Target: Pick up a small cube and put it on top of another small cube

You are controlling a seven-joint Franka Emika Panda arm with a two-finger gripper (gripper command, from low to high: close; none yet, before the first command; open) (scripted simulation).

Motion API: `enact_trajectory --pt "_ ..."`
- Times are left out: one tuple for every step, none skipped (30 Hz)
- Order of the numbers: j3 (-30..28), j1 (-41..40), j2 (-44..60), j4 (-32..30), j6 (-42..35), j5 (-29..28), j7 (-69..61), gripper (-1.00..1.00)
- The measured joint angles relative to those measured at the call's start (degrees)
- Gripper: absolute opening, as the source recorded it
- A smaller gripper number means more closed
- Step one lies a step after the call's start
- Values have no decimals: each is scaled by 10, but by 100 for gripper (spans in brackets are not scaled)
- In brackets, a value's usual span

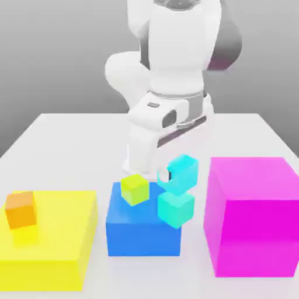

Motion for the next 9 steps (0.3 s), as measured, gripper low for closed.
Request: enact_trajectory --pt "2 1 0 -9 9 -3 -5 -100" --pt "3 2 9 -18 27 -4 -7 -100" --pt "5 1 22 -25 48 -4 -9 -100" --pt "5 0 37 -33 70 -4 -10 -100" --pt "4 2 54 -41 94 -5 -9 -100" --pt "5 1 64 -45 110 -5 -9 100" --pt "5 1 64 -45 110 -5 -9 100" --pt "5 1 64 -45 110 -5 -9 100" --pt "5 1 64 -45 110 -5 -9 100"
